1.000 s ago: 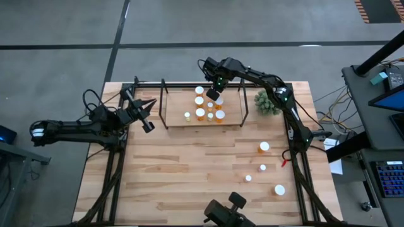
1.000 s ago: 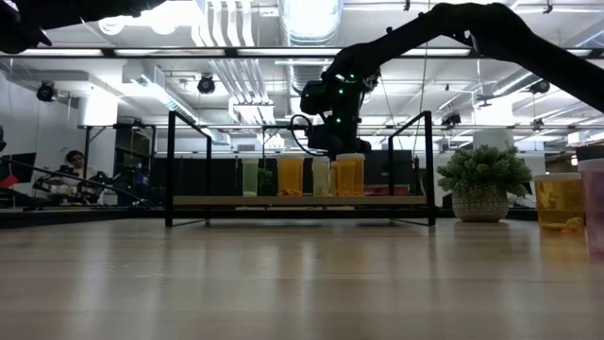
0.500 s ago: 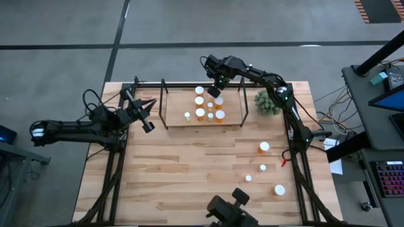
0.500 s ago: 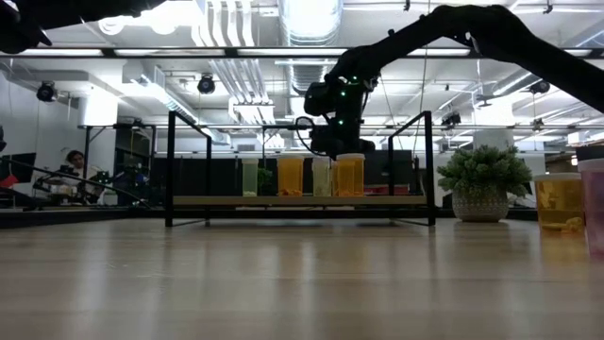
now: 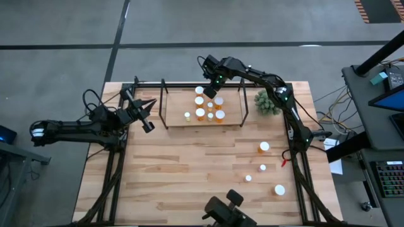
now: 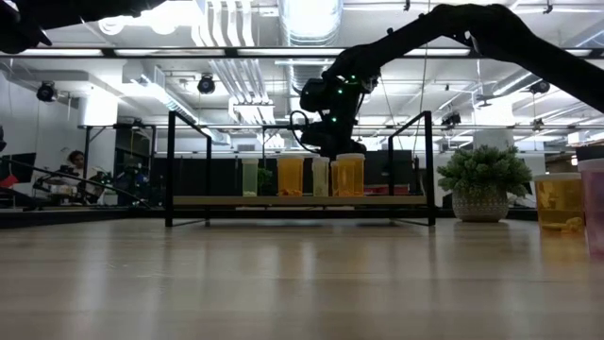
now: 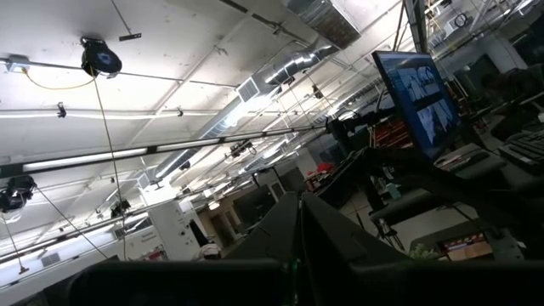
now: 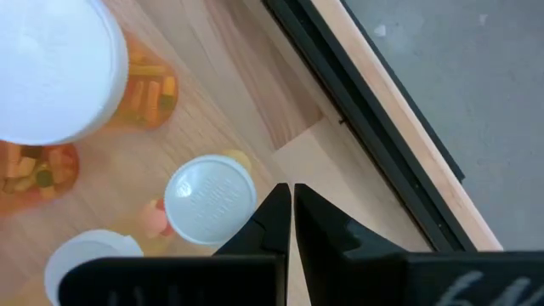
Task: Pick and place medicine bottles onto shelf by color
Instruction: Put the small yellow pill bottle on the shelf aligned with the other small yellow pill bottle, then put the small pink pill bottle on the shelf
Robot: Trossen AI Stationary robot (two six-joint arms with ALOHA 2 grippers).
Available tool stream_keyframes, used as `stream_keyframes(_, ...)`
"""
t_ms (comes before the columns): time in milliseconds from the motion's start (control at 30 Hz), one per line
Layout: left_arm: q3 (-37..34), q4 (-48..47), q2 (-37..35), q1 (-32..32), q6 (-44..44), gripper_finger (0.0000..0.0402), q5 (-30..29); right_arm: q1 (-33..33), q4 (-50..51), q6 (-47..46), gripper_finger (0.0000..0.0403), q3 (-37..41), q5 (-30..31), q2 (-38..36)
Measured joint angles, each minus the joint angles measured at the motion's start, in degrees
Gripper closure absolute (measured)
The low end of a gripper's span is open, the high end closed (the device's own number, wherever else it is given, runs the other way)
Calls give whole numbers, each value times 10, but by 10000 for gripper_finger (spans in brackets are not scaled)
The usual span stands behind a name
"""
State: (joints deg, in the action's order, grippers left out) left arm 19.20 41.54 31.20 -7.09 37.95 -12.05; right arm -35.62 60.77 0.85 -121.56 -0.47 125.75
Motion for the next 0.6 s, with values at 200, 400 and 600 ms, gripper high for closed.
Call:
stream_keyframes(200, 0, 0, 0, 0, 0, 400, 0, 2, -3, -4, 394, 0, 0, 0)
stream_keyframes(400, 0, 0, 0, 0, 0, 400, 0, 2, -1, -12, 394, 0, 5, -11)
stream_keyframes(600, 0, 0, 1, 0, 0, 400, 0, 32, 10, -23, 394, 0, 21, -78)
